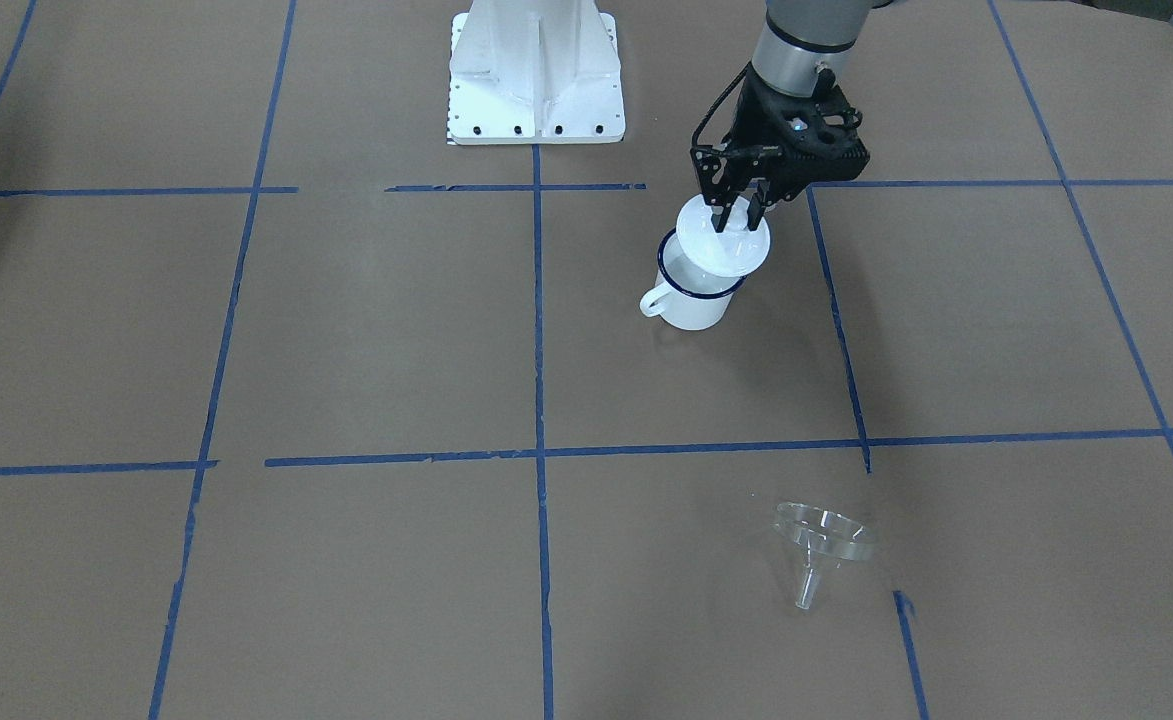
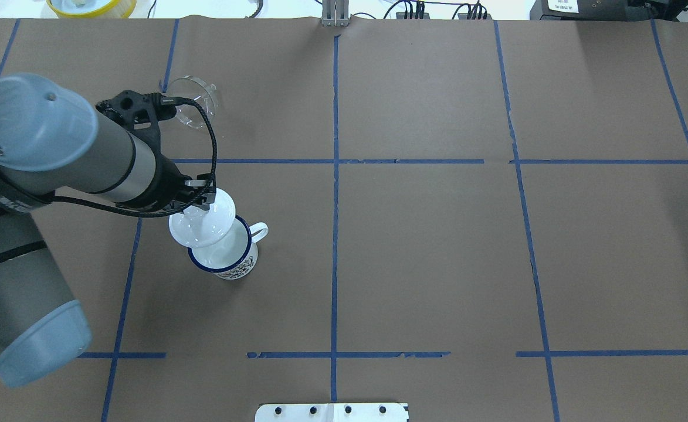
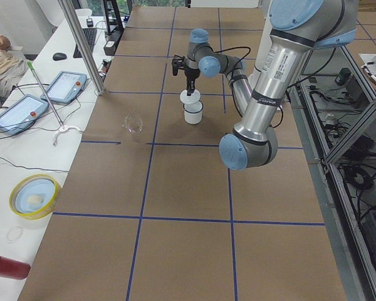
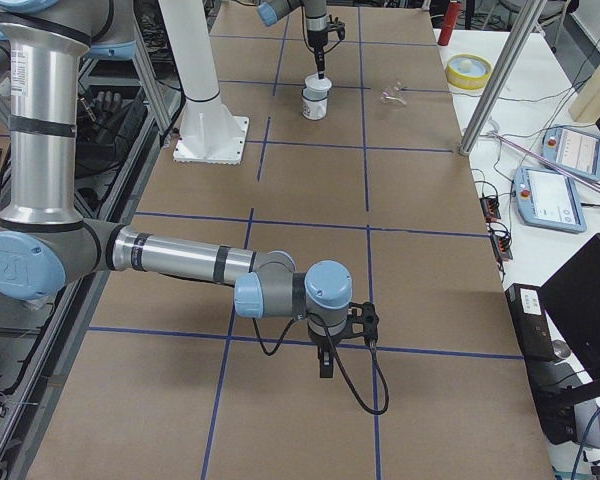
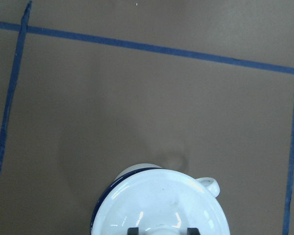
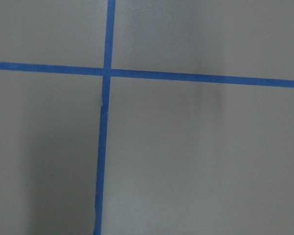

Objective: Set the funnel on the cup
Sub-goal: 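Lift the white lid off the mug and set it beside the mug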

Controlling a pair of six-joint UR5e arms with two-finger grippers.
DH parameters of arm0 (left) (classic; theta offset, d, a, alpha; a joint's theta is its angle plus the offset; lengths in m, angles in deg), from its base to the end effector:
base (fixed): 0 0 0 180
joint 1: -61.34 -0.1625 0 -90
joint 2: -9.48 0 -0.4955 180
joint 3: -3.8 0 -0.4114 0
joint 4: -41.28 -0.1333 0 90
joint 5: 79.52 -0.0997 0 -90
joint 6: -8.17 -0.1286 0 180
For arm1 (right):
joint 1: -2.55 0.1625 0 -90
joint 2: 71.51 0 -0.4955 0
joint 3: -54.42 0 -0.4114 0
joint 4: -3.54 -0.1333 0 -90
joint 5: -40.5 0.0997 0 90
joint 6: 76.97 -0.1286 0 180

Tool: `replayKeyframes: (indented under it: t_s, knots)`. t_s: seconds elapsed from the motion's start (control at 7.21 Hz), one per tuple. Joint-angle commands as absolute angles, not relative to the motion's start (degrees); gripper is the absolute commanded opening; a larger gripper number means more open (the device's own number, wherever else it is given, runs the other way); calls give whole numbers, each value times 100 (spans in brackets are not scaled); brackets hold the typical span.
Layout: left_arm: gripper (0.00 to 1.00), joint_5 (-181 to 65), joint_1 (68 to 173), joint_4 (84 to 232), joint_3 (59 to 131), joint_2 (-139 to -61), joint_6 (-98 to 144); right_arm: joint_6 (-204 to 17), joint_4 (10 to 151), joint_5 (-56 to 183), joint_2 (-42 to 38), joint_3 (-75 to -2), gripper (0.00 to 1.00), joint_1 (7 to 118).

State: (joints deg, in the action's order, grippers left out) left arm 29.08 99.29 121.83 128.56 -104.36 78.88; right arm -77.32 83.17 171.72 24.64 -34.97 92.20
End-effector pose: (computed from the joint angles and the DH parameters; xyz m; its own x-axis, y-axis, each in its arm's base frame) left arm 0.3943 -0.4245 0.2689 0.6165 -0.0838 -0.7829 0.2002 0.9783 0.0530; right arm 0.0457 -0.4613 0.7938 0.7519 -0.0400 0.6580 0.0015 0.9983 0.0589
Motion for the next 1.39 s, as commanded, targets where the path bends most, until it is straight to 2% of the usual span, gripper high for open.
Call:
replayKeyframes:
  t_s: [0.0, 0.14, 0.42, 0.83, 1.11, 1.25]
  knots:
    - [0, 2885, 10045, 12204, 13440, -9709, 7628, -7732, 8317, 17172, 2464, -3497, 100, 9219]
    - [0, 2641, 9914, 12527, 13441, -9313, 7672, -7732, 8317, 17172, 2464, -3497, 100, 9219]
    - [0, 2044, 9284, 14260, 13127, -8127, 8231, -7732, 8317, 17172, 2464, -3497, 100, 9219]
    - [0, 1462, 8631, 15436, 11915, -8052, 8726, -7732, 8317, 17172, 2464, -3497, 100, 9219]
    - [0, 1373, 8560, 15466, 11859, -8061, 8789, -7732, 8317, 17172, 2464, -3497, 100, 9219]
    - [8, 1382, 8560, 15466, 11902, -8070, 8762, -7732, 8317, 17172, 2464, -3497, 100, 9219]
